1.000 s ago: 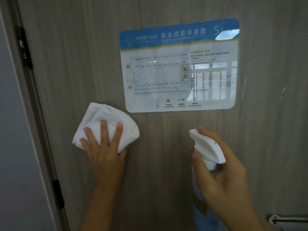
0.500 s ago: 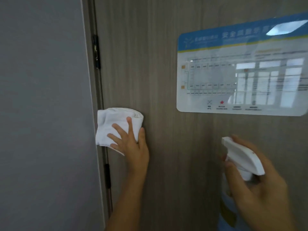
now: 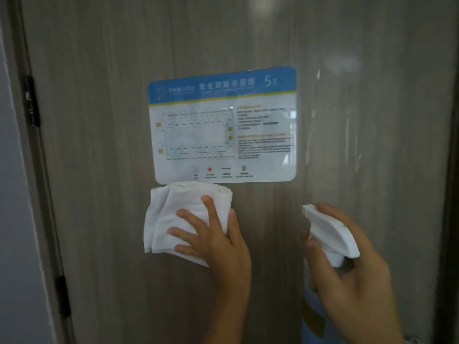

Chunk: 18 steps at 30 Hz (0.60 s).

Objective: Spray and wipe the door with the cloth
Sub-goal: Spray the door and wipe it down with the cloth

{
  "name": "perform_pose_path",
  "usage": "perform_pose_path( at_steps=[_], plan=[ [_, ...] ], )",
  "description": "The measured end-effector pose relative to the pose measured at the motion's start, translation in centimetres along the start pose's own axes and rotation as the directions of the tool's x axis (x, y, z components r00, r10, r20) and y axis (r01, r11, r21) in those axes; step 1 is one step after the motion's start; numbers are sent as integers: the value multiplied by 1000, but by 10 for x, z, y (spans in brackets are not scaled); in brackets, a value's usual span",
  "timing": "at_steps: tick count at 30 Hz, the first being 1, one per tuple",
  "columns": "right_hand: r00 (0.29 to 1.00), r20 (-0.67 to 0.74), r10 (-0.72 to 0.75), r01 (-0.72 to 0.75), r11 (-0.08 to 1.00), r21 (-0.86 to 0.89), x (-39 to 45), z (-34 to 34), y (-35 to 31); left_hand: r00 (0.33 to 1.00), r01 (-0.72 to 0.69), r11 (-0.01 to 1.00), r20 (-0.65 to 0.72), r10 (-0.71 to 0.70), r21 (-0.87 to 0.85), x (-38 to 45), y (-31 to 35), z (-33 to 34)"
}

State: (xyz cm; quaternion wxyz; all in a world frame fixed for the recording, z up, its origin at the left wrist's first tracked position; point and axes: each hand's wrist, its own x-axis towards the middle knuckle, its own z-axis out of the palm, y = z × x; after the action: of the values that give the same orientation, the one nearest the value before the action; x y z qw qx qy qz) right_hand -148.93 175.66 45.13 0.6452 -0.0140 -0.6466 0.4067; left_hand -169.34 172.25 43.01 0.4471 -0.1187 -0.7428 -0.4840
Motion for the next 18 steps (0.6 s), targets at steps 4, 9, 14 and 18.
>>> perform_pose_path(
  at_steps=[4, 9, 14, 18],
  plan=[
    [1000, 14, 7, -6, 999, -52, 12, -48, 5, 998, -41, 998, 53, 43, -52, -49, 70, 21],
    [999, -36, -26, 22, 993, -120, 27, -102, 8, 973, -192, 977, 108, 202, -97, -106, 136, 39],
    [989, -148, -23, 0, 989, -151, 37, -133, 6, 906, -370, 922, 175, 385, -111, -129, 171, 41],
    [998, -66, -5, -10, 975, -223, 36, -134, -7, 692, -713, 701, 134, 709, -29, -110, 123, 42]
  ],
)
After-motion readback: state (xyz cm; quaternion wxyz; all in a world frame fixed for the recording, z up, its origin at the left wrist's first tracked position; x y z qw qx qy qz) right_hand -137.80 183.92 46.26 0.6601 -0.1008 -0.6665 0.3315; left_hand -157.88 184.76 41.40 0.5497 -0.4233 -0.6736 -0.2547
